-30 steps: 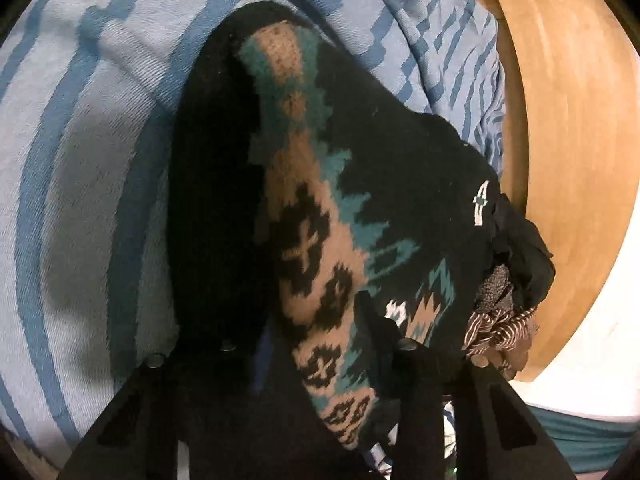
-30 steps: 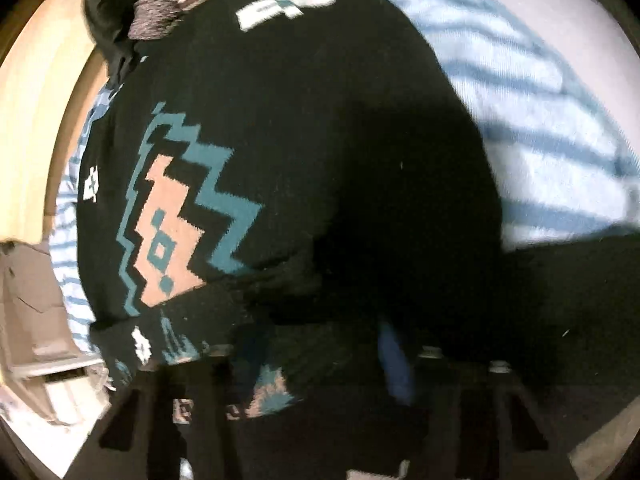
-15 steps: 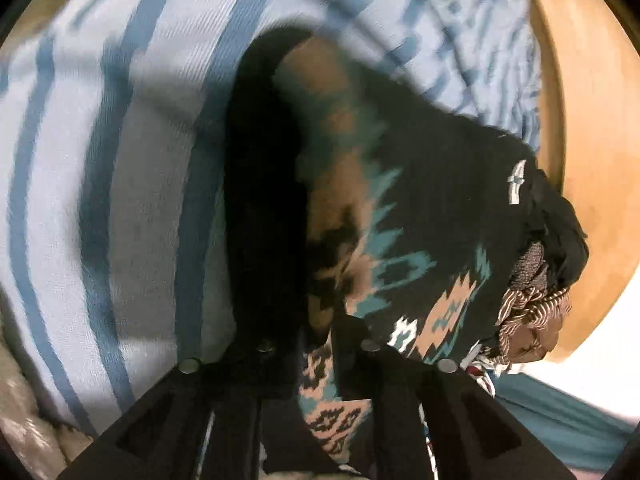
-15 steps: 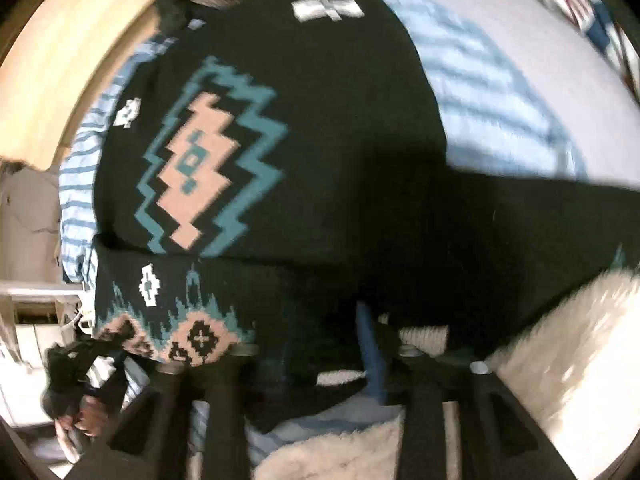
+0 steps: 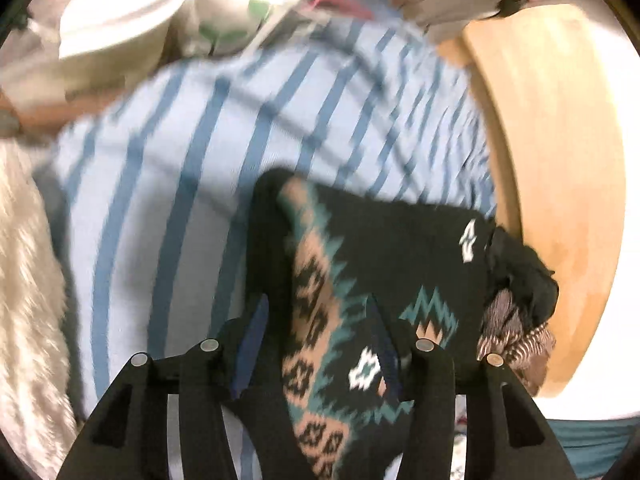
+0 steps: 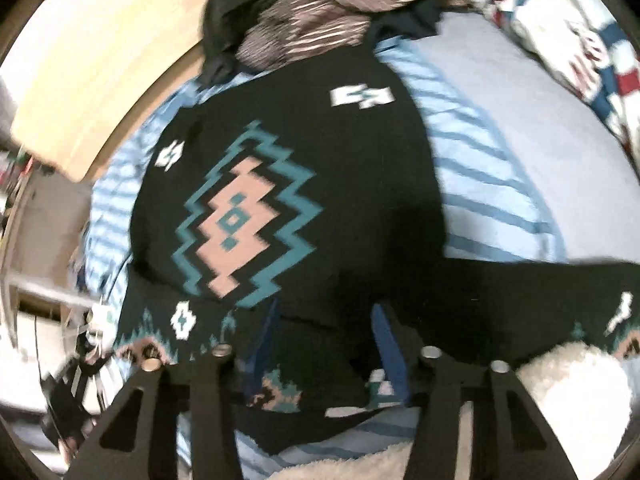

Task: Fold clothes

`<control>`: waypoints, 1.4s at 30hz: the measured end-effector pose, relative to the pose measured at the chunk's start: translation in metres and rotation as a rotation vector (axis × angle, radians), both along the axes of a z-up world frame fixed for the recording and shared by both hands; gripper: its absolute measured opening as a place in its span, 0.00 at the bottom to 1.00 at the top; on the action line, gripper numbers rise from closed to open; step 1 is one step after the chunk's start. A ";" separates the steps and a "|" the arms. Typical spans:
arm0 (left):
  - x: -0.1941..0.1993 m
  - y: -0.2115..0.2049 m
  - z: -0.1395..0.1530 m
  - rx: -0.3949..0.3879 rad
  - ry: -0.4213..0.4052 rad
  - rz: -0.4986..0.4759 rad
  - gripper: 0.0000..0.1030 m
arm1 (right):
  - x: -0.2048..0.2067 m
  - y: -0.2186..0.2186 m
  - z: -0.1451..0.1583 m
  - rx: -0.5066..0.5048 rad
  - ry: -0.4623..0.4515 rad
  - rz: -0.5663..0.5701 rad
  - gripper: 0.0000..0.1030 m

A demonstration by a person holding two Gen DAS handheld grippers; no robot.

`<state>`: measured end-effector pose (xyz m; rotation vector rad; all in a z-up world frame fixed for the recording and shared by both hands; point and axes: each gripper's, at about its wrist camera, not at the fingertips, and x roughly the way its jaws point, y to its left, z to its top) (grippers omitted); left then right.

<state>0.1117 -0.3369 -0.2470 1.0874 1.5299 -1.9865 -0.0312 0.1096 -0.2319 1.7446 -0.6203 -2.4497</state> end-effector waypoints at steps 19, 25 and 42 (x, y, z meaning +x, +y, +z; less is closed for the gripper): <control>-0.097 -0.030 -0.038 -0.199 -0.135 -0.277 0.01 | -0.184 -0.306 -0.058 0.011 -0.078 0.635 0.33; -0.098 -0.059 -0.035 -0.340 -0.172 -0.227 0.01 | -0.196 -0.381 -0.084 0.192 -0.050 0.725 0.21; -0.047 -0.050 0.018 -0.049 0.042 -0.008 0.11 | -0.073 -0.042 -0.030 -0.167 -0.074 0.244 0.62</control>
